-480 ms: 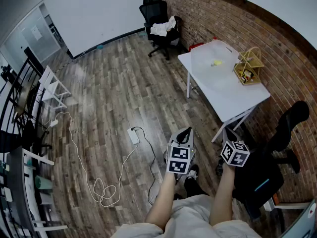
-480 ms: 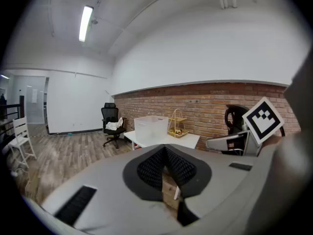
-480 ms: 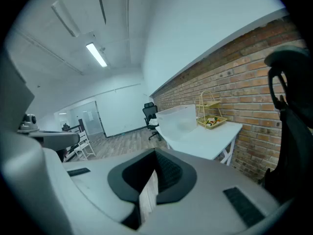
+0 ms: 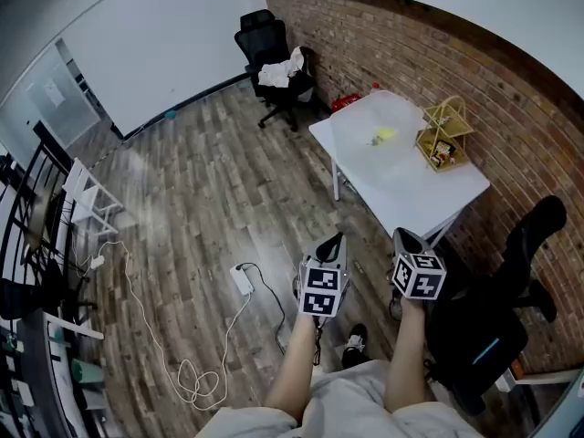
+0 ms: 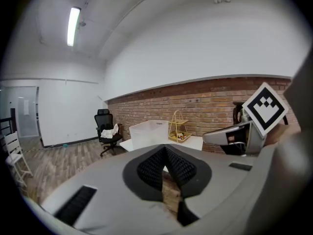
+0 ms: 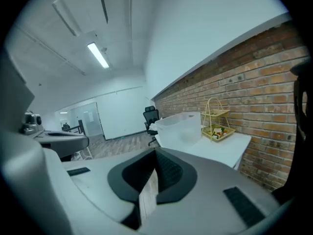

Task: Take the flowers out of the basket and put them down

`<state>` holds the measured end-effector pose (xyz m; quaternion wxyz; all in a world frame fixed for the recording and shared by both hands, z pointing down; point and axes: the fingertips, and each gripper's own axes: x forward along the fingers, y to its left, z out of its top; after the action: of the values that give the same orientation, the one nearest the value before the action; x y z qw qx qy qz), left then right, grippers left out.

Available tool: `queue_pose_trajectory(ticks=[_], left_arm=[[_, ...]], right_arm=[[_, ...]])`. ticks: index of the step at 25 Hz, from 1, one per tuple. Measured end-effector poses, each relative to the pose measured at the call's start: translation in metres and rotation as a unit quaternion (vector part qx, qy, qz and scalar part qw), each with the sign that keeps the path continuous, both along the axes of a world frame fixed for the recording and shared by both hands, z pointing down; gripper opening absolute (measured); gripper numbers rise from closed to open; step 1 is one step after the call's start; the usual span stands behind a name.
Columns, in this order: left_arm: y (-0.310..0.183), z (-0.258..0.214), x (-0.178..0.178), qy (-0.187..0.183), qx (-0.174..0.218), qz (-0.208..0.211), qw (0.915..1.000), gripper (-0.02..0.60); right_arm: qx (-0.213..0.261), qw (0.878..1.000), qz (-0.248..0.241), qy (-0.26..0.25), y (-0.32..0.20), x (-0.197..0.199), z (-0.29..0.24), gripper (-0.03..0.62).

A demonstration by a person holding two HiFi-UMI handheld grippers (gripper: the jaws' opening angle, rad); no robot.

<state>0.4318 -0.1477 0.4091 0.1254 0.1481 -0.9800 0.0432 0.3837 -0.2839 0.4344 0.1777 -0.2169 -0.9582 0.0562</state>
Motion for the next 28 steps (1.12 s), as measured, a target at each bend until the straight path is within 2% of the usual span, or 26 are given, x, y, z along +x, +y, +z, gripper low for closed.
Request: queue_pose_trajectory(ticks=[8, 14, 18, 22, 28], left_arm=[[0.017, -0.016, -0.064, -0.004, -0.007, -0.027, 0.9996, 0.025], [0.022, -0.007, -0.079, 0.012, -0.004, -0.042, 0.9991, 0.025], [0.021, -0.006, -0.091, 0.018, 0.014, -0.035, 0.9991, 0.025], [0.022, 0.003, -0.110, 0.027, 0.037, -0.054, 0.9975, 0.026], [0.005, 0.015, -0.134, 0.030, 0.040, -0.024, 0.9985, 0.026]], right_arm=[[-0.020, 0.998, -0.038, -0.040, 0.000, -0.064, -0.035, 0.017], [-0.069, 0.995, -0.055, -0.034, 0.003, -0.071, -0.035, 0.017], [-0.061, 0.996, -0.066, -0.026, 0.001, -0.080, -0.032, 0.017], [-0.047, 0.996, -0.068, -0.024, -0.015, -0.090, -0.034, 0.017], [-0.048, 0.997, -0.055, -0.025, -0.030, -0.116, -0.038, 0.017]])
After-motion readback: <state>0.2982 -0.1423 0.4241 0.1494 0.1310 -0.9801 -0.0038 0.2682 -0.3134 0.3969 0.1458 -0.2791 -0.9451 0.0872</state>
